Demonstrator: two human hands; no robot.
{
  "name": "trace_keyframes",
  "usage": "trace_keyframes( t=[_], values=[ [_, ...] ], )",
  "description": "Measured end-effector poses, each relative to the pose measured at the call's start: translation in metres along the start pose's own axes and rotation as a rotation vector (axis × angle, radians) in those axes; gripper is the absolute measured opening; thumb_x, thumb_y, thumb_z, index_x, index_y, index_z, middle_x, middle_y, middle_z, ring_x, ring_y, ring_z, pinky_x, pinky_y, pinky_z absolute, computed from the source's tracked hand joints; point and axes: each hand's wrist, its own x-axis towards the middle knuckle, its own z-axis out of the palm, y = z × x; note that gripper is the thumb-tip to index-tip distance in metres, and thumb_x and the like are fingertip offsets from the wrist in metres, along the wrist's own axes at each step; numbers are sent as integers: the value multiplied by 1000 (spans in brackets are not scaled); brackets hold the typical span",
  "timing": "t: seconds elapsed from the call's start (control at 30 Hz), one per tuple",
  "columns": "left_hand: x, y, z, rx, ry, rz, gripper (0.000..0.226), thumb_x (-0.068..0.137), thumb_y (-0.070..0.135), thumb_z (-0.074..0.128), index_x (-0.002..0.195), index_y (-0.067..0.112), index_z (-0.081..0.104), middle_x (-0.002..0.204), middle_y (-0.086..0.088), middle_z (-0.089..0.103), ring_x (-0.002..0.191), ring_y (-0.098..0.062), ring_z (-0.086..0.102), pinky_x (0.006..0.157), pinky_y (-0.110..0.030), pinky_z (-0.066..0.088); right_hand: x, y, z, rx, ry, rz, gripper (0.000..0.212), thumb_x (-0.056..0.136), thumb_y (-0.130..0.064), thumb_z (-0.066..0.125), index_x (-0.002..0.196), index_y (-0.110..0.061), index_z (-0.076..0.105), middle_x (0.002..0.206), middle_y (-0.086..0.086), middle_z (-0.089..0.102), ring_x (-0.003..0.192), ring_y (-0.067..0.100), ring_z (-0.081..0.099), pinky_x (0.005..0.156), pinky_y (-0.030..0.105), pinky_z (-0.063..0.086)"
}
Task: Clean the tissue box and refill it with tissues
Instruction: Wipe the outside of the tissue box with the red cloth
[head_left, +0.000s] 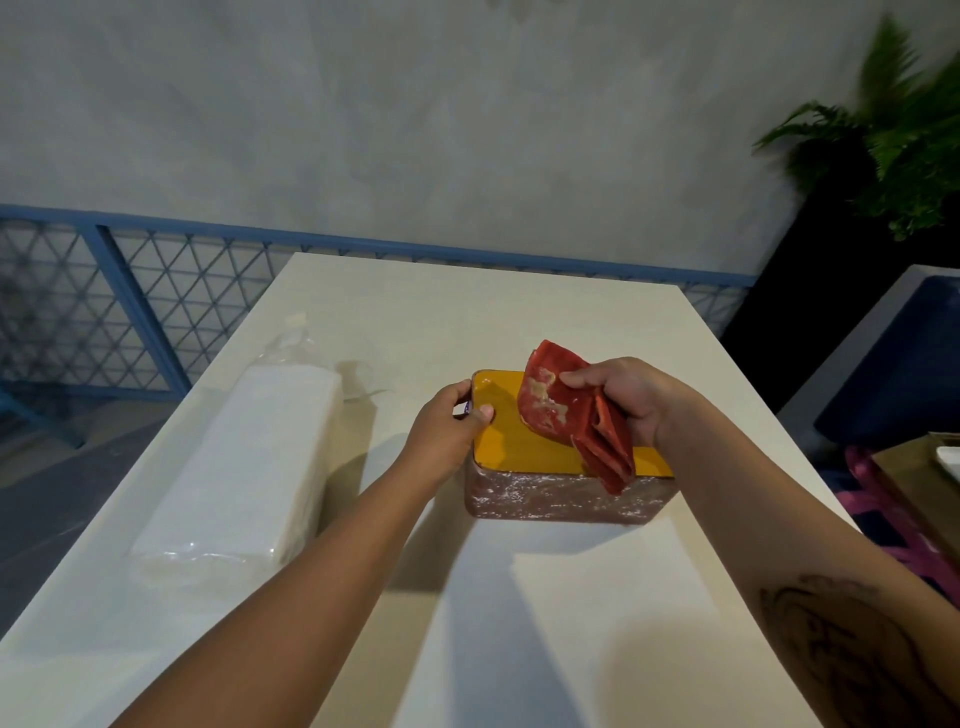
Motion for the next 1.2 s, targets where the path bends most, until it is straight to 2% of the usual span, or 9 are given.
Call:
trace_keyframes(
  t=[0.13, 0.23, 0.33, 0.43, 0.5, 0.67, 0.8, 1.0, 1.2],
  values=[
    [-1, 1, -1, 1, -4, 11, 45, 94, 20, 55, 137, 13, 46, 138, -4, 51, 115, -26, 58, 98, -44, 48, 1, 5, -5, 114, -40, 15, 28, 92, -20, 50, 109, 0, 55, 94, 18, 65, 82, 28, 61, 79, 38, 49],
    [-1, 0, -1, -29, -4, 1, 46, 95, 21, 54, 138, 12, 45, 139, -5, 51, 113, -21, 57, 96, -37, 48, 0, 5, -9, 210, 14, -34, 28, 93, -21, 49, 111, -1, 54, 95, 18, 65, 84, 28, 62, 74, 39, 50],
    [-3, -2, -1, -64, 6, -22, 45, 96, 23, 51, 139, 12, 43, 140, -2, 49, 108, -11, 51, 87, -25, 41, 1, -1, -13, 382, 192, -164, 24, 92, -16, 53, 112, -3, 52, 96, 16, 66, 84, 28, 65, 74, 43, 54],
    [-5, -4, -2, -107, -15, -44, 45, 94, 14, 52, 139, 15, 44, 134, 4, 50, 106, -9, 50, 73, -15, 42, 3, -6, -12, 288, 380, -289, 21, 92, -14, 54, 113, -11, 54, 92, 9, 64, 92, 28, 64, 88, 45, 53],
    [-6, -6, -3, -141, -30, -52, 49, 91, 6, 52, 139, 16, 44, 124, 5, 51, 102, -8, 51, 65, -9, 41, 5, -6, -7, 146, 400, -316, 25, 94, -15, 52, 118, -13, 54, 94, 7, 63, 94, 28, 62, 91, 45, 51],
    [-3, -9, -6, -177, -77, -54, 43, 89, 0, 52, 127, 21, 53, 107, 9, 60, 86, -1, 60, 65, -9, 49, 17, -9, 23, -131, 332, -317, 24, 94, -18, 50, 115, -10, 58, 94, 9, 63, 89, 29, 60, 90, 44, 51],
    [1, -12, -8, -182, -93, -56, 40, 88, -3, 51, 114, 28, 57, 97, 14, 63, 84, -3, 62, 71, -13, 51, 23, -15, 41, -190, 239, -336, 20, 94, -19, 51, 111, -13, 59, 92, 8, 63, 77, 22, 60, 74, 34, 50],
    [1, -12, -8, -179, -90, -58, 45, 88, -2, 52, 130, 17, 52, 96, 16, 61, 84, 1, 60, 59, -4, 48, 26, -23, 48, -301, 127, -306, 15, 93, -26, 53, 106, -19, 57, 90, 5, 65, 84, 24, 63, 88, 41, 51],
    [2, -16, -6, -210, -66, -53, 43, 90, 2, 55, 131, 13, 49, 95, 13, 62, 85, -4, 63, 71, -14, 52, 23, -24, 51, -301, 12, -274, 13, 91, -21, 56, 100, -13, 63, 87, 9, 67, 77, 24, 64, 74, 35, 53]
  ],
)
